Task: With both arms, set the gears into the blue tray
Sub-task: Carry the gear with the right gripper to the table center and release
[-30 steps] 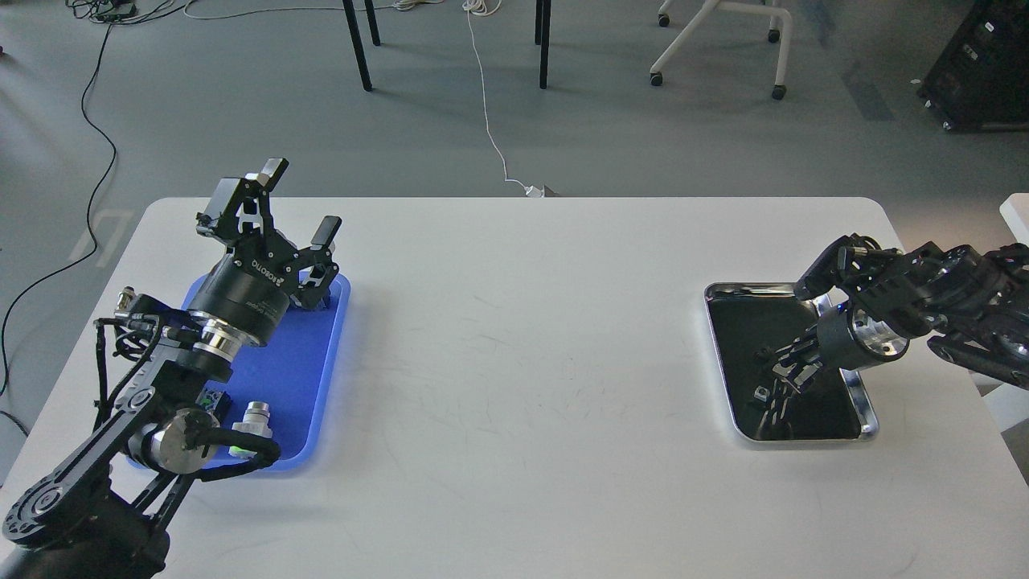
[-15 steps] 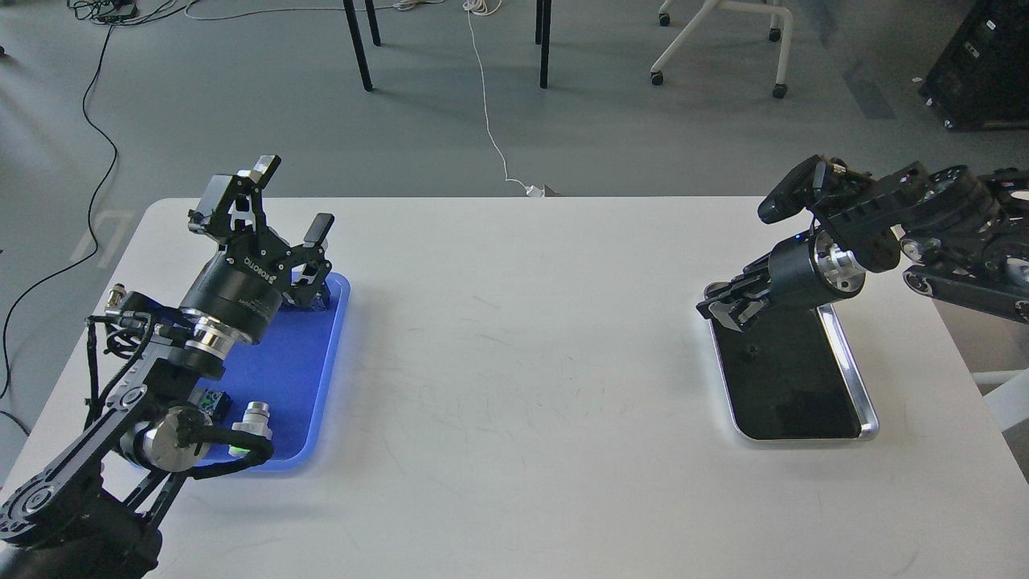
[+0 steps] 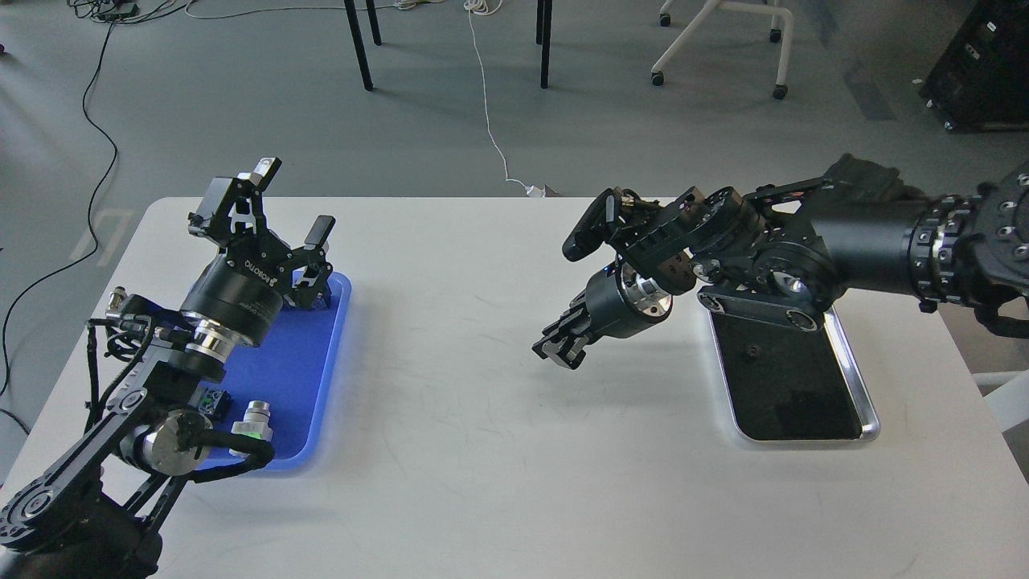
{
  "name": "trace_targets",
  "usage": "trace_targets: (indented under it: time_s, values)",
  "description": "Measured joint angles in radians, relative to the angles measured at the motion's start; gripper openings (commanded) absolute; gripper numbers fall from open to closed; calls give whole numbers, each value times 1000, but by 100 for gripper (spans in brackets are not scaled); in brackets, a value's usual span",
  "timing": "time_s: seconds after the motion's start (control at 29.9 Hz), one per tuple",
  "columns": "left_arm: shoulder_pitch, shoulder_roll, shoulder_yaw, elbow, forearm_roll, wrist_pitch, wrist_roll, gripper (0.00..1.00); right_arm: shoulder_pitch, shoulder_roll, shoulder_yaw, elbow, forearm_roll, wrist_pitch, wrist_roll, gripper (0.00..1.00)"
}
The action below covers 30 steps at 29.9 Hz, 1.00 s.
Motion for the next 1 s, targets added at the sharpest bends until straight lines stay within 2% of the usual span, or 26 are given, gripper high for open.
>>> trace_targets:
  time_s: [0.23, 0.53, 0.84, 1.0]
  values:
    - [8, 0, 0, -1, 1, 0, 0, 98, -82, 9, -4, -50, 4, -76, 0, 22]
    - [15, 0, 0, -2, 1, 0, 0, 98, -108, 10, -52, -60, 19, -111, 0, 25]
    - [21, 0, -2, -3, 2, 0, 0, 98, -118, 10, -56, -60, 21, -114, 0, 55]
    - [21, 1, -2, -3, 2, 0, 0, 98, -116, 10, -52, -60, 60, -115, 0, 87]
